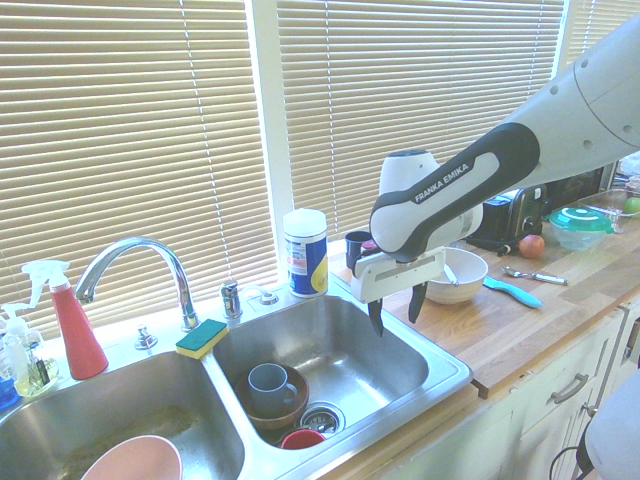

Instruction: Put the knife into the sink

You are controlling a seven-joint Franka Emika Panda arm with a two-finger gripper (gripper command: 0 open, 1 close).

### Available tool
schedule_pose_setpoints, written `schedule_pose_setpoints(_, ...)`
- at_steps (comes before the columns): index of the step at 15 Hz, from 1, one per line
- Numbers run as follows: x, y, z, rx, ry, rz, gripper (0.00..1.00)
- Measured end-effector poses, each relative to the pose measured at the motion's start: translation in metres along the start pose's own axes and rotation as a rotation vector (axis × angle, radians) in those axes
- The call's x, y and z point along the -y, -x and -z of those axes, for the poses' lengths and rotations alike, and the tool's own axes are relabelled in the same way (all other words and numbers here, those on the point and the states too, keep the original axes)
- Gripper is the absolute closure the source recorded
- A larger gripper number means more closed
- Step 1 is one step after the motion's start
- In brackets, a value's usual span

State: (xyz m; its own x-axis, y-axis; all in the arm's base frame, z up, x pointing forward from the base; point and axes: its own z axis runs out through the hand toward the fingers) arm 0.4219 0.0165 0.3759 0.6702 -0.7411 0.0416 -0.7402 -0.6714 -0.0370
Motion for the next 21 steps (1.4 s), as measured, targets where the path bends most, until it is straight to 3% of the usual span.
schedule_pose_setpoints(4, 0.003, -0.012, 0.014, -0.028, -0.013, -0.057, 0.00)
schedule_pose_setpoints(8, -0.011, -0.065, 0.071, -0.075, -0.033, -0.203, 0.00)
schedule_pose_setpoints(12, -0.059, -0.124, 0.104, -0.160, -0.008, -0.398, 0.00)
schedule_pose_setpoints(16, -0.087, -0.152, 0.081, -0.132, 0.017, -0.508, 0.00)
schedule_pose_setpoints(21, -0.102, -0.166, 0.047, -0.107, 0.021, -0.550, 0.00)
